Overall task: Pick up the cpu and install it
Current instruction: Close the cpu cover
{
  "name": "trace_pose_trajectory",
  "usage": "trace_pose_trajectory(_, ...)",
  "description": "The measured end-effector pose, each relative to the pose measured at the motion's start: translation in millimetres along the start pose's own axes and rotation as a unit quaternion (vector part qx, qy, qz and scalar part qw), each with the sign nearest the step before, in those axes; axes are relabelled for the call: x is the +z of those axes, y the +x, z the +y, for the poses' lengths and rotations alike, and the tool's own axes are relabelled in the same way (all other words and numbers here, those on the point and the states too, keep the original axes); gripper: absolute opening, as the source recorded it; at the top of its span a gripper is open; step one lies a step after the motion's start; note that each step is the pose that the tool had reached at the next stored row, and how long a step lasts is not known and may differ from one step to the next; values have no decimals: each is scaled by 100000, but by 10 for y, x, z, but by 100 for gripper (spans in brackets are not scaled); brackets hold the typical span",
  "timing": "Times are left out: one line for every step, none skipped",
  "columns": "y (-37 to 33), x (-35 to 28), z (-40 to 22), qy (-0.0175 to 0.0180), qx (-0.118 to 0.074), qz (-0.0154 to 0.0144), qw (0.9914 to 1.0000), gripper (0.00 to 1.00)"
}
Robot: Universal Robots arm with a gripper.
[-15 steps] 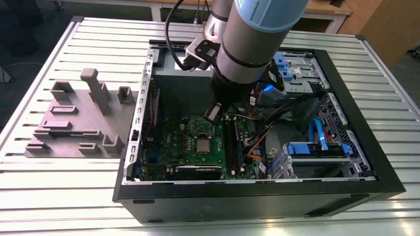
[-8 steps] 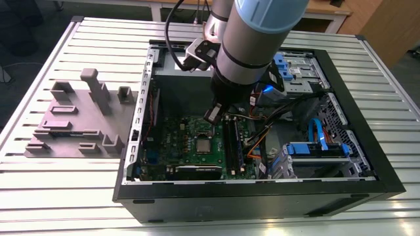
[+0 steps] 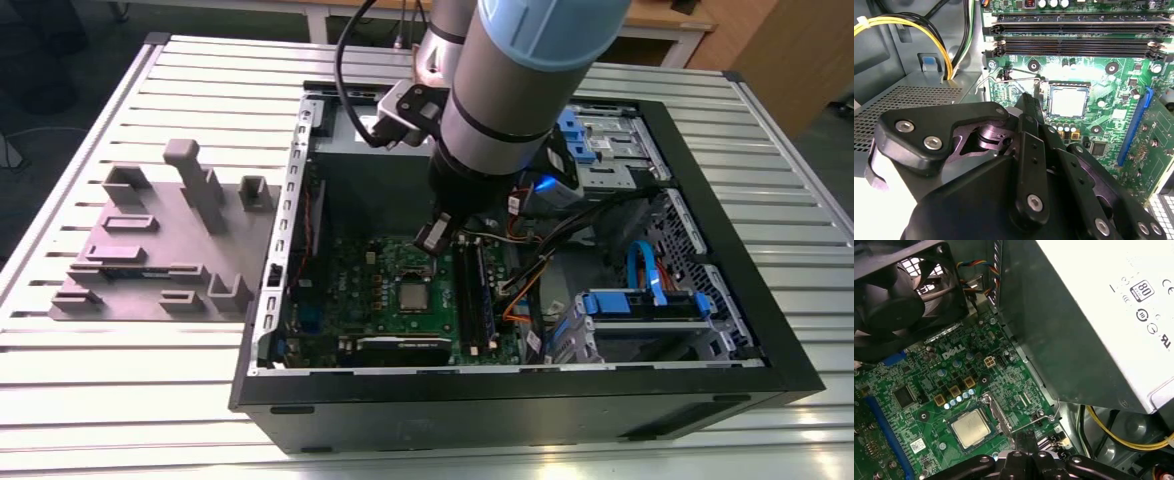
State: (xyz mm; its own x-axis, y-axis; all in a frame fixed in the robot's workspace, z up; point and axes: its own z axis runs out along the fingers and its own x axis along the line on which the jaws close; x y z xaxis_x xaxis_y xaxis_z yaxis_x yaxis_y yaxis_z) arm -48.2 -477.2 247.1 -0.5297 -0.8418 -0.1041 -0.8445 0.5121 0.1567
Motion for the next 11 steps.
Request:
trace_pose_trajectory(2,0,-1,2,3,4,100000,10)
trace_pose_trajectory(3,-1,-2,5,2,9,100000,10)
trace_pose_trajectory(6,-1,-4,5,-2,13,100000,10)
trace_pose_trajectory(10,-2,-6,8,-4,17,100000,10)
trace_pose_trajectory(13,-3,-8,8,-6,18,100000,10)
trace_pose_trajectory(16,-3,-9,7,-6,16,100000,10)
trace_pose_trajectory(19,-3,-11,7,-6,17,100000,10)
trace_pose_trajectory(21,-4,-13,9,-9,18,100000,10)
trace_pose_trajectory(24,-4,-14,7,-13,20,100000,10)
trace_pose_trajectory(26,-5,-16,9,-12,19,100000,10)
trace_pose_trajectory(28,-5,-17,12,-13,22,100000,10)
